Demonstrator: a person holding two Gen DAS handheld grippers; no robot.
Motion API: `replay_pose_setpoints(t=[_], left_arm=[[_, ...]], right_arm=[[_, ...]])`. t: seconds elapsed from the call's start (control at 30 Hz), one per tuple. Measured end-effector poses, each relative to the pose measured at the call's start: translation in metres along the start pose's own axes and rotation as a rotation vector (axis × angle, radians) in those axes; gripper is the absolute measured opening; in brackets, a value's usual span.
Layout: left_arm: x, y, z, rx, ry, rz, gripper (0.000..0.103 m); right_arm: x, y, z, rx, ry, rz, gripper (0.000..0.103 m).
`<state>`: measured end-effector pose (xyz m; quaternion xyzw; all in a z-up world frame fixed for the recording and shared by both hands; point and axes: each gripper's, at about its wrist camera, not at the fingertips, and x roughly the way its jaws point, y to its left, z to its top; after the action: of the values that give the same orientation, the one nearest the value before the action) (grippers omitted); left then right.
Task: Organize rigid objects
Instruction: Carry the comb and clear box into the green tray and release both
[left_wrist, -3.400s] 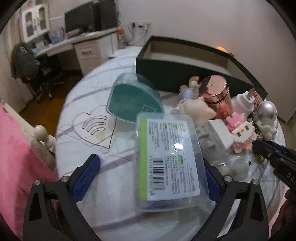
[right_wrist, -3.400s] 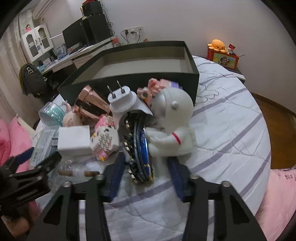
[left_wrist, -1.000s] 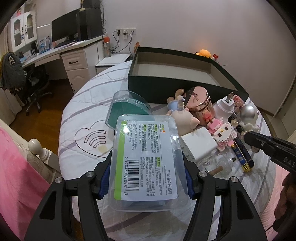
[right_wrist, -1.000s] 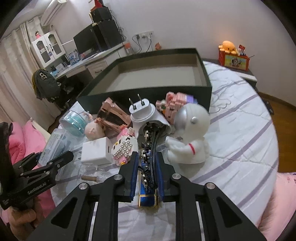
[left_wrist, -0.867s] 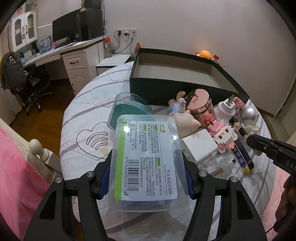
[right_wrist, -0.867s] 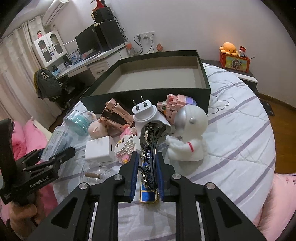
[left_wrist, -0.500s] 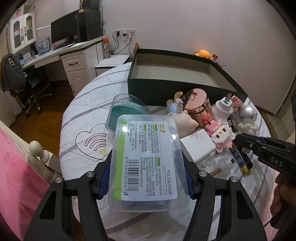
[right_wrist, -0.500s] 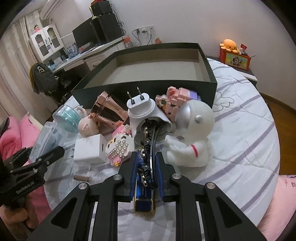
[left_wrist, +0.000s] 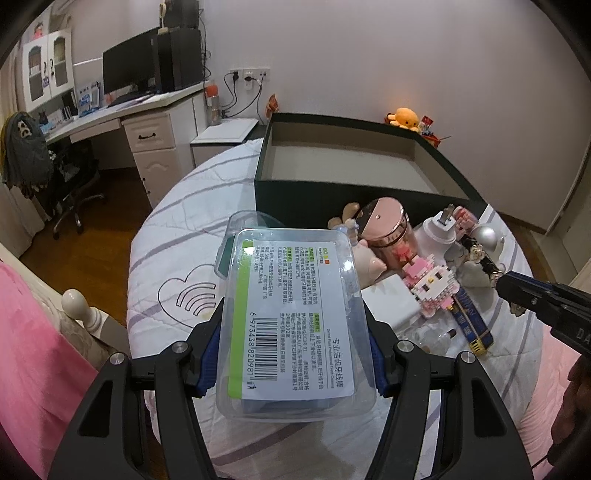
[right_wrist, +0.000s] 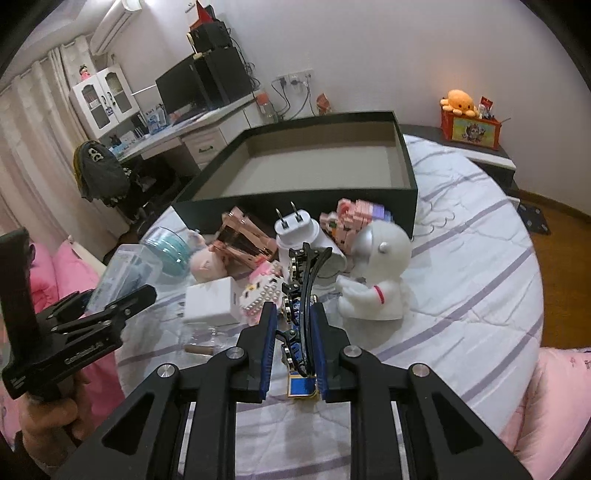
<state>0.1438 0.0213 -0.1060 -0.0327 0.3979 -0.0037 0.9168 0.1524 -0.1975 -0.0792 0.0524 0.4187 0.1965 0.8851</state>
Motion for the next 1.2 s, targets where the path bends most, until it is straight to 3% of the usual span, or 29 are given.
replay_pose_setpoints(t=[0.33, 0.5, 0.7, 0.9, 1.03, 1.2], left_arm=[[-0.022, -0.009, 0.038, 0.021, -0.070, -0.007, 0.063], [-0.029, -0.023, 0.095, 0.054, -0.154, 0.009, 0.063], [-0.001, -0.034, 0.159, 0.064, -0.182, 0.019, 0.063], [0.060, -0.034, 0.195, 0.038, -0.115, 0.027, 0.063], [0.102, -0.033, 0.198, 0.028, -0.036, 0.018, 0.064], [0.135, -0.029, 0.193, 0.019, 0.054, 0.012, 0.066]], right_arm=[[-0.040, 0.021, 0.033, -0.061, -0.111, 0.021, 0.018], [-0.043, 0.024, 0.075, -0.103, -0.168, 0.012, 0.018], [-0.018, 0.017, 0.139, -0.128, -0.188, -0.011, 0.018], [0.049, -0.009, 0.177, -0.086, -0.097, -0.030, 0.018], [0.095, -0.026, 0.179, -0.053, -0.004, -0.048, 0.019], [0.123, -0.038, 0.177, -0.014, 0.061, -0.064, 0.020]])
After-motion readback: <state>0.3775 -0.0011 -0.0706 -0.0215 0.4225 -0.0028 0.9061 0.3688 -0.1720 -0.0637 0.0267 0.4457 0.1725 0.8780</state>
